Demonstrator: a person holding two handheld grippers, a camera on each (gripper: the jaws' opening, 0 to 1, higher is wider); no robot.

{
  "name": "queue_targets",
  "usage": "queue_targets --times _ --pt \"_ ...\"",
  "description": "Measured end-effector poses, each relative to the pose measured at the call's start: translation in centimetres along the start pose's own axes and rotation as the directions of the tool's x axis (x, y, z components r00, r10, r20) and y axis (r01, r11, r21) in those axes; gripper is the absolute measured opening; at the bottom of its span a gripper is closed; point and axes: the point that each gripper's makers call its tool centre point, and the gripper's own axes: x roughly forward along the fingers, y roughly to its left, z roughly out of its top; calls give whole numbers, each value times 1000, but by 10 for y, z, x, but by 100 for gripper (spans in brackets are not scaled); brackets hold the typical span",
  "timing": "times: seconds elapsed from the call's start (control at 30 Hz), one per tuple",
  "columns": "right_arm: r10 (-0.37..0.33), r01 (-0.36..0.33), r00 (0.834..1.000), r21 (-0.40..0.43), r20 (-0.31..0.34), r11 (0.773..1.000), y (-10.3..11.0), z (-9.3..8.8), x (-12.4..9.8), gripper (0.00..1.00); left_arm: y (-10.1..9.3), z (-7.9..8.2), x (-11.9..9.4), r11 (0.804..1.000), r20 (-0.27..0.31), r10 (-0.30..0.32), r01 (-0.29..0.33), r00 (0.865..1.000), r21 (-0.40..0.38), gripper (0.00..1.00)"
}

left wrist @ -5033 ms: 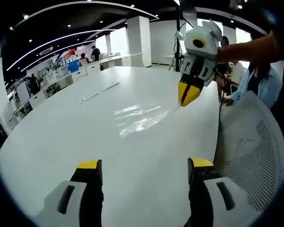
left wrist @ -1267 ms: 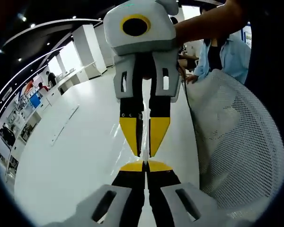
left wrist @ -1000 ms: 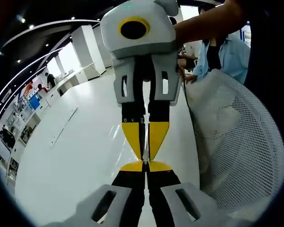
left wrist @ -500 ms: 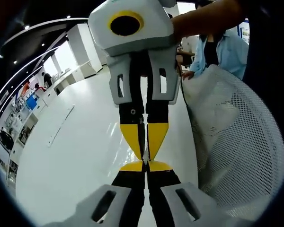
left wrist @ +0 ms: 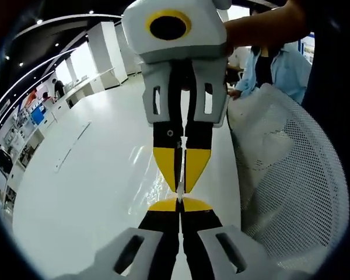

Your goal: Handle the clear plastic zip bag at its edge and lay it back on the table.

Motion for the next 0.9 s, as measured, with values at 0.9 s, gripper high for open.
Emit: queue_targets --times 0.9 --pt "11 -11 1000 -9 -21 1000 0 -2 2 0 -4 1 7 1000 -20 -13 13 1000 18 0"
